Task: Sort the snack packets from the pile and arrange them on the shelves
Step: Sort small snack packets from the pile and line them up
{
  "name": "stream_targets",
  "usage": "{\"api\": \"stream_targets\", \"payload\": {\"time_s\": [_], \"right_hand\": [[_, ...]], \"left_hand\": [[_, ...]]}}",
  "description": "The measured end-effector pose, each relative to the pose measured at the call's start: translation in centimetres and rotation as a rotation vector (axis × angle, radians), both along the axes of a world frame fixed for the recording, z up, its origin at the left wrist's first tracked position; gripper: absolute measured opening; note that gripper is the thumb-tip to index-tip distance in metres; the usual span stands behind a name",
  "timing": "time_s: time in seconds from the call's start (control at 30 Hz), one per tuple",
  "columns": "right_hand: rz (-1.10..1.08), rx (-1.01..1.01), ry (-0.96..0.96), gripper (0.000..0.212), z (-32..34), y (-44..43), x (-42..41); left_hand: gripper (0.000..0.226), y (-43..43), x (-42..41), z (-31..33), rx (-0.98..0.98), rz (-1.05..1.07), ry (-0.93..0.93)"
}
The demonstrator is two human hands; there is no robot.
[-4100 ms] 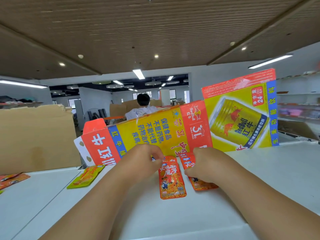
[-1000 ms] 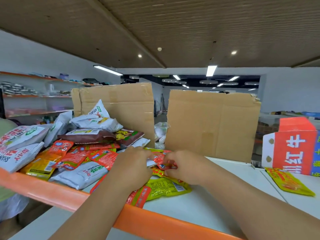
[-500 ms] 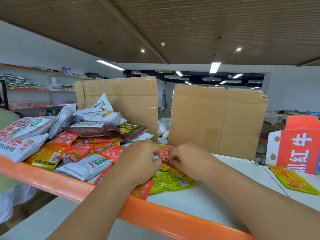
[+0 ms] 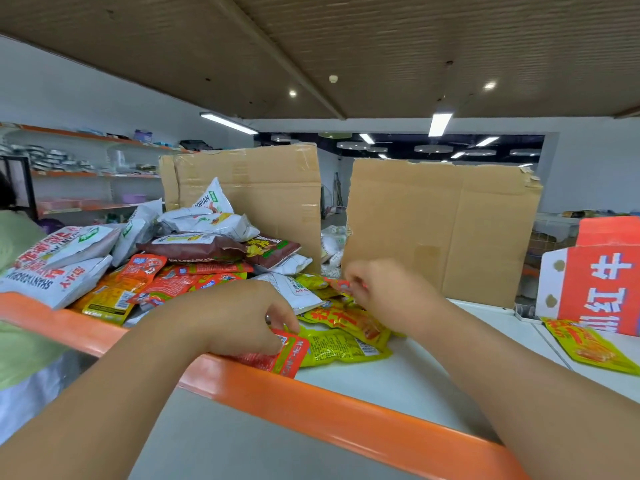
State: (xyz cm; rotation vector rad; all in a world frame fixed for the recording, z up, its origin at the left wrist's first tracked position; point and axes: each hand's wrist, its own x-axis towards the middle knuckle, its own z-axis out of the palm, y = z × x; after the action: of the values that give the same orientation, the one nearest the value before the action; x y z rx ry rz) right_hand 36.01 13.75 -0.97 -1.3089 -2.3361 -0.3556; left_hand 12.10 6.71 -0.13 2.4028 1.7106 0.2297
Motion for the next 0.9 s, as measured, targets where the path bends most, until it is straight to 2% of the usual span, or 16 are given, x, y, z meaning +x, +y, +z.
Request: {"api": "stream_targets", "payload": {"time_s": [0.17, 0.23, 0.33, 0.43, 0.53, 0.6, 0.7, 0.8, 0.83, 0.9], "right_hand": [[-0.020, 0.064, 0.343, 0.011, 1.1, 0.1, 1.2], [-0.053, 0.059, 0.434, 0.010, 1.4, 0.2, 1.8], [-0.080, 0.068, 0.541, 0.012, 1.8, 0.5, 2.6], [-0.095, 0.027, 0.608, 0.016, 2.0, 0.7, 3.2], [-0.088, 0.012, 0.654, 0.018, 2.2, 0.9, 3.8], [-0.082, 0.005, 0.690, 0.020, 2.3, 1.2, 4.2], [-0.066, -0.012, 0.728, 0.024, 2.4, 1.5, 4.4], [-0.058, -0.040, 0.765, 0.027, 2.4, 1.8, 4.5], [-0.055, -0.051, 0.773, 0.027, 2.3, 1.9, 4.6], [-0.061, -0.076, 0.792, 0.026, 2.2, 2.3, 4.9]], "left_hand": [[0.021, -0.4, 0.1, 0.3, 0.081, -0.022, -0.054], [0.015, -0.5, 0.6, 1.2, 0.202, -0.068, -0.134], [0.026, -0.8, 2.0, 1.6, 0.473, -0.161, -0.355], [0.022, -1.0, 3.3, 0.5, 0.597, -0.236, -0.320], [0.027, -0.5, 3.1, -1.8, 0.514, -0.223, -0.214], [0.035, 0.0, 2.8, -3.0, 0.464, -0.181, -0.217], [0.042, 0.2, 3.2, -3.6, 0.450, -0.136, -0.313], [0.029, -0.5, 4.6, -3.6, 0.433, -0.117, -0.409], [0.022, -0.7, 5.2, -3.6, 0.413, -0.135, -0.391], [0.036, -1.2, 6.3, -3.7, 0.343, -0.183, -0.286]]}}
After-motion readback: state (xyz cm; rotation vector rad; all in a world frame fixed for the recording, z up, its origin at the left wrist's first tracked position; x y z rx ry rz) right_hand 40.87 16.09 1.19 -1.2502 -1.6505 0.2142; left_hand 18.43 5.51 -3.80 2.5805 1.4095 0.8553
